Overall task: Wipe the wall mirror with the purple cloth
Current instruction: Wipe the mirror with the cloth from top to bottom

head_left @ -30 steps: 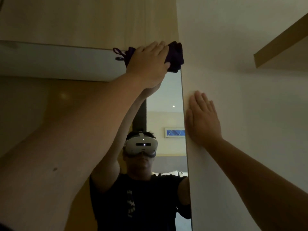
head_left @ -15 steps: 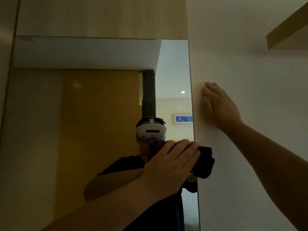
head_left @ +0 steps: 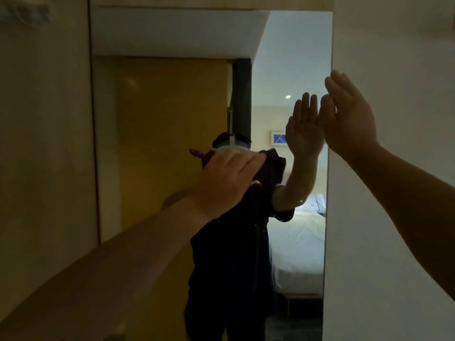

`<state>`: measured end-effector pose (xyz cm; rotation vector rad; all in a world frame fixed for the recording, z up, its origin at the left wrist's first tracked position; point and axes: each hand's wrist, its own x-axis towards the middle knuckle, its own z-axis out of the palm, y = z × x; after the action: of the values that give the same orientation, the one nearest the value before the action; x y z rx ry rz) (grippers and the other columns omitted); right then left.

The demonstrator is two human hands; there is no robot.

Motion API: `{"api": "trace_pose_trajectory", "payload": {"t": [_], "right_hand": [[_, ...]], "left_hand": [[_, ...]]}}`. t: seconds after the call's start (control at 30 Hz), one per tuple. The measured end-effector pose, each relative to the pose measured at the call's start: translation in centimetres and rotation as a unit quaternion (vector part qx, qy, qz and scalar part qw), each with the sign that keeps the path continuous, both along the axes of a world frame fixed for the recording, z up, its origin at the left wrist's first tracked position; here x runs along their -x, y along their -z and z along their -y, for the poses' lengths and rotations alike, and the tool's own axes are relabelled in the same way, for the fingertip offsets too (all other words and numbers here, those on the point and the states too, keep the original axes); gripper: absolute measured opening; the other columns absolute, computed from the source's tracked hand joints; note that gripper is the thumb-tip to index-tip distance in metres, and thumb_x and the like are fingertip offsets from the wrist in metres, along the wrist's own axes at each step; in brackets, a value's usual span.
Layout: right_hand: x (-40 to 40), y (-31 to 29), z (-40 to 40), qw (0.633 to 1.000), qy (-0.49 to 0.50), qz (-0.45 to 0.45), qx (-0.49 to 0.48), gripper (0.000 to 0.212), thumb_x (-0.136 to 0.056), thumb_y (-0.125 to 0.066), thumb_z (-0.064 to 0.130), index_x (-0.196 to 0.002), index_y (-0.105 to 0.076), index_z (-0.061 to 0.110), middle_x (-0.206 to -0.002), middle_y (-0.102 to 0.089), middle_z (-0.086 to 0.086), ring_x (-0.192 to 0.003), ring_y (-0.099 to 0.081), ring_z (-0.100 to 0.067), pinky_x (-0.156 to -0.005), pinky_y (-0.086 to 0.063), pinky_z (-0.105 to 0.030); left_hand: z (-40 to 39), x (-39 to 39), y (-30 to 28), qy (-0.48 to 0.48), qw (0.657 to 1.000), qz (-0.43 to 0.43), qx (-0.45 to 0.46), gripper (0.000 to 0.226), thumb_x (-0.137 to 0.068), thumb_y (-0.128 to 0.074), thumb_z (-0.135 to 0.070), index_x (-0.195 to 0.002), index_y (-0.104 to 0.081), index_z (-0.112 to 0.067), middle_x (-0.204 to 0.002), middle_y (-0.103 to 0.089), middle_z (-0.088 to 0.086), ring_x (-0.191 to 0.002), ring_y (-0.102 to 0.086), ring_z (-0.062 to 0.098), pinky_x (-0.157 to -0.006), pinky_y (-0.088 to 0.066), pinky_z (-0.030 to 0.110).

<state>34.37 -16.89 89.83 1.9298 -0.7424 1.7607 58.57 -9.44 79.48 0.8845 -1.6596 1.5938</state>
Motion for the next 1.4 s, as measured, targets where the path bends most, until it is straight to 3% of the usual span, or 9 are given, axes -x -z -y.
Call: {"api": "trace_pose_trajectory", "payload": {"t": [0.17,0.3,0.43,0.6,0.8,0.97,1.23,1.4], "right_hand": [[-9.7,6.5,-5.2,0.997,-0.001,-0.081,-0.001,0.055,-0.101,-0.030,0.036,-0.141,-0.046,0.003,-0.155,-0.036,-0.017,-0.148,-0.024,-0.032,-0.121,-0.016,-0.048],[-17.2,12.0,-6.2,0.982,0.085,-0.170,-0.012,0.056,-0.104,-0.034,0.043,-0.152,-0.031,0.014,-0.162,-0.022,-0.010,-0.152,-0.008,-0.025,-0.122,-0.001,-0.042],[-21.6,15.1,-6.7,0.968,0.127,-0.211,-0.037,0.061,-0.105,-0.029,0.045,-0.156,-0.016,0.014,-0.165,-0.007,-0.008,-0.151,0.008,-0.023,-0.119,0.018,-0.038],[-22.8,16.3,-4.6,0.961,0.185,-0.205,-0.019,0.066,-0.102,-0.027,0.047,-0.155,-0.018,0.009,-0.164,-0.009,-0.012,-0.152,0.004,-0.027,-0.122,0.004,-0.050],[-22.8,16.6,-3.7,0.962,0.194,-0.194,0.001,0.066,-0.102,-0.018,0.050,-0.155,-0.004,0.014,-0.164,0.003,-0.007,-0.152,0.009,-0.025,-0.122,0.004,-0.050],[-22.7,16.7,-3.5,0.968,0.174,-0.181,0.022,0.065,-0.103,-0.020,0.050,-0.156,-0.012,0.013,-0.164,-0.003,-0.008,-0.152,0.005,-0.026,-0.122,0.003,-0.049],[-22.8,16.7,-3.5,0.971,0.160,-0.175,0.022,0.065,-0.103,-0.026,0.048,-0.156,-0.016,0.011,-0.164,-0.008,-0.010,-0.152,0.003,-0.025,-0.122,0.002,-0.049],[-22.7,16.5,-3.8,0.968,0.175,-0.183,0.000,0.066,-0.102,-0.024,0.048,-0.156,-0.015,0.012,-0.165,-0.005,-0.009,-0.152,0.005,-0.024,-0.122,0.003,-0.048]], "left_hand": [[-7.5,-10.8,-1.5,-0.057,0.994,-0.075,0.050,0.039,-0.094,-0.060,-0.018,-0.129,-0.057,-0.003,-0.120,-0.064,0.015,-0.103,-0.055,0.034,-0.089,-0.045,0.044],[-11.3,-17.4,-1.0,-0.103,0.991,-0.083,0.032,0.046,-0.093,-0.050,-0.027,-0.130,-0.056,0.000,-0.124,-0.062,0.017,-0.105,-0.055,0.037,-0.088,-0.046,0.048],[-11.8,-21.1,-0.1,-0.108,0.990,-0.082,0.038,0.046,-0.094,-0.051,-0.029,-0.131,-0.056,-0.003,-0.124,-0.063,0.014,-0.106,-0.054,0.034,-0.087,-0.046,0.047],[-9.6,-23.0,-0.1,-0.096,0.993,-0.062,0.042,0.049,-0.092,-0.064,-0.026,-0.135,-0.049,-0.009,-0.128,-0.061,0.010,-0.111,-0.052,0.030,-0.089,-0.043,0.044],[-7.0,-21.0,-1.3,-0.110,0.991,-0.078,-0.018,0.058,-0.099,-0.050,-0.039,-0.148,-0.040,-0.009,-0.154,-0.039,0.012,-0.140,-0.037,0.031,-0.111,-0.033,0.049],[-6.4,-20.9,6.1,-0.169,0.983,-0.035,-0.068,0.063,-0.101,-0.043,-0.047,-0.151,-0.033,-0.009,-0.160,-0.028,0.012,-0.148,-0.024,0.030,-0.120,-0.018,0.050],[-6.9,-22.7,19.6,-0.154,0.984,-0.007,-0.095,0.069,-0.096,-0.055,-0.043,-0.152,-0.031,-0.010,-0.158,-0.033,0.011,-0.146,-0.030,0.032,-0.113,-0.033,0.054],[-7.3,-23.2,29.0,-0.150,0.980,0.024,-0.129,0.050,-0.102,-0.048,-0.029,-0.150,-0.040,-0.018,-0.157,-0.036,0.002,-0.145,-0.032,0.025,-0.112,-0.034,0.045]]}}
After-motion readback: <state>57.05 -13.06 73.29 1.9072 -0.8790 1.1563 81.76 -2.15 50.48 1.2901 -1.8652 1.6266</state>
